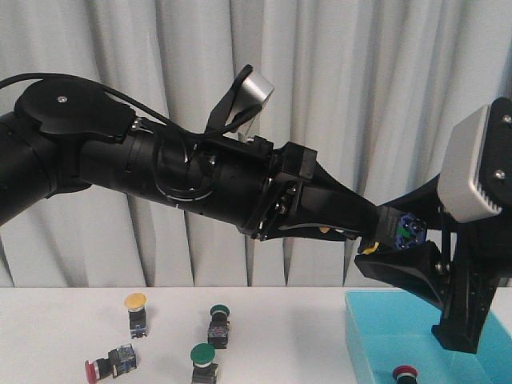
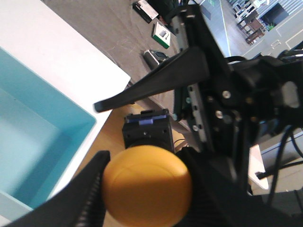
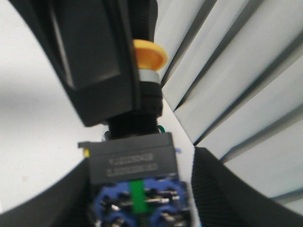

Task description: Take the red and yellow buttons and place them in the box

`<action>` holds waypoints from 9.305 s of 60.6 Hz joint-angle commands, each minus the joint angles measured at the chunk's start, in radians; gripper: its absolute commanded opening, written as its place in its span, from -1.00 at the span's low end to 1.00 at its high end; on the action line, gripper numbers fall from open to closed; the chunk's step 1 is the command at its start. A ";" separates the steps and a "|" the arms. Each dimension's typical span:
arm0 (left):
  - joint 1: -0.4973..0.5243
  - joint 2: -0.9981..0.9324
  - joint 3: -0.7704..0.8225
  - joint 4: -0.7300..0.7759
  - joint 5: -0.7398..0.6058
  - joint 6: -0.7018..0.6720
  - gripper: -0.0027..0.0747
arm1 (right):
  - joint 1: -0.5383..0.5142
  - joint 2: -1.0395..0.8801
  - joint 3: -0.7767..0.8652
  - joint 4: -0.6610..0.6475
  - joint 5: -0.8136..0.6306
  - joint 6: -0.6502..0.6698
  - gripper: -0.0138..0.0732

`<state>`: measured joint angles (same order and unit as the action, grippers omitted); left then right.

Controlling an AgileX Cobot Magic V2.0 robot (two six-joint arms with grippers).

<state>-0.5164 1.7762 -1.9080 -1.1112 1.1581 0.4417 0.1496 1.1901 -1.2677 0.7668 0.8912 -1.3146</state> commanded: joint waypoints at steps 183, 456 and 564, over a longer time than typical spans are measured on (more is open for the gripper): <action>0.187 -0.167 -0.207 1.285 0.053 -0.269 -0.95 | -0.299 0.738 -0.026 -0.710 -0.286 1.137 -0.61; 0.580 -1.804 1.946 1.306 -1.057 -0.562 -0.95 | -0.278 -0.164 -0.168 -0.491 -0.344 1.003 -0.70; 0.580 -1.802 1.945 1.134 -1.046 -0.402 -0.95 | -0.278 -0.161 -0.168 -0.500 -0.346 1.003 -0.70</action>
<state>0.0700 -0.0118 0.0272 0.0279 0.1812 0.0377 -0.1291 1.0344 -1.4084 0.2653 0.6227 -0.3087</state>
